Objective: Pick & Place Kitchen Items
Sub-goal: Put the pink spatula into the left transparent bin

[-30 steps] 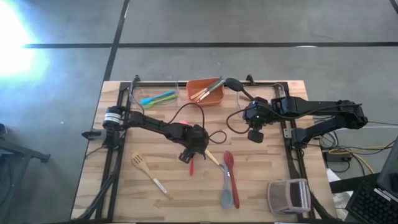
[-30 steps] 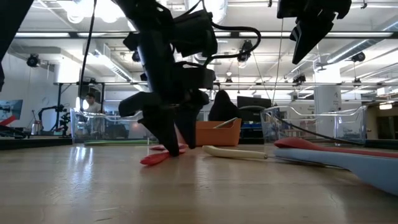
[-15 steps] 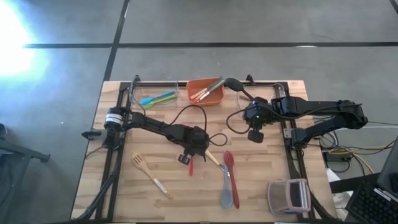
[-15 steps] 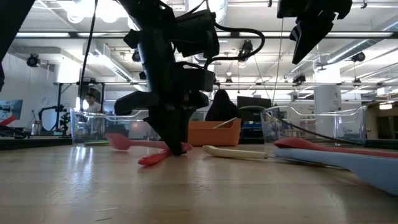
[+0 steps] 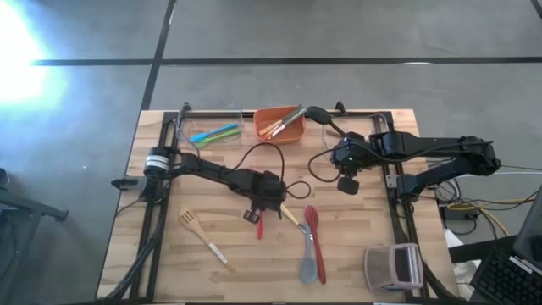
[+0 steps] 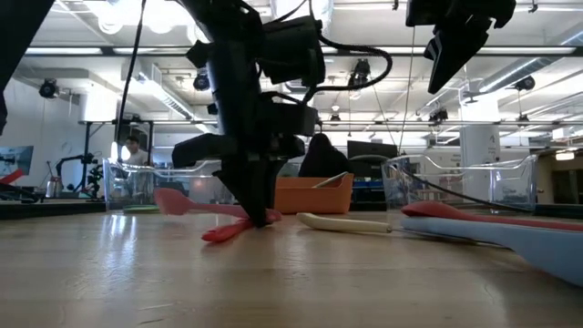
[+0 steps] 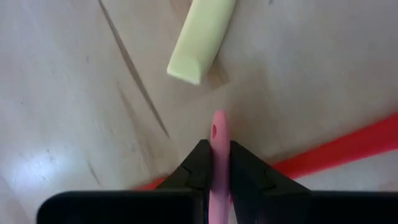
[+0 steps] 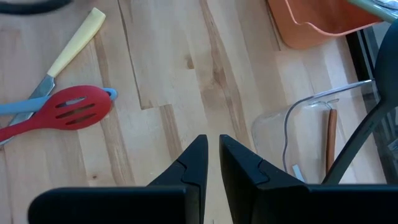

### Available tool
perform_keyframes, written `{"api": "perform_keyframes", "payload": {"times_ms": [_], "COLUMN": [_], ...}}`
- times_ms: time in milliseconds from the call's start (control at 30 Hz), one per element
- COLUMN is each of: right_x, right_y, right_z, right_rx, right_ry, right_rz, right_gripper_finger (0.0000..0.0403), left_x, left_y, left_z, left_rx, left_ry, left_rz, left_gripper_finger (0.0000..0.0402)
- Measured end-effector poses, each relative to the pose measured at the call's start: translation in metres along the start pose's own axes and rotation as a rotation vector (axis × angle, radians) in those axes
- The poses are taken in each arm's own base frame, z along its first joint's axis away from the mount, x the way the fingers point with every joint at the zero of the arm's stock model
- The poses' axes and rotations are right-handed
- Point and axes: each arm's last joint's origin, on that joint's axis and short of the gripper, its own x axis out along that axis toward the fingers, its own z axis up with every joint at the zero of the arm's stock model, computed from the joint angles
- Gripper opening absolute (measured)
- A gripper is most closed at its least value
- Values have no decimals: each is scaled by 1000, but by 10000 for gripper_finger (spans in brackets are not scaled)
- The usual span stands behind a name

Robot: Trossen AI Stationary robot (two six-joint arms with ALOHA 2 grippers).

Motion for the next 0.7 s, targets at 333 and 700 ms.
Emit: {"api": "perform_keyframes", "payload": {"times_ms": [333, 700], "right_x": [0, 0], "right_y": [0, 0], "right_z": [0, 0], "right_rx": [0, 0], "right_ry": [-1, 1], "right_rz": [0, 0], "right_gripper_finger": [34, 34], "left_x": [-29, -56], "left_y": [10, 25], "left_z": [12, 21], "left_rx": [3, -25], "left_ry": [94, 144], "left_rz": [68, 254], "left_gripper_finger": [36, 36]}}
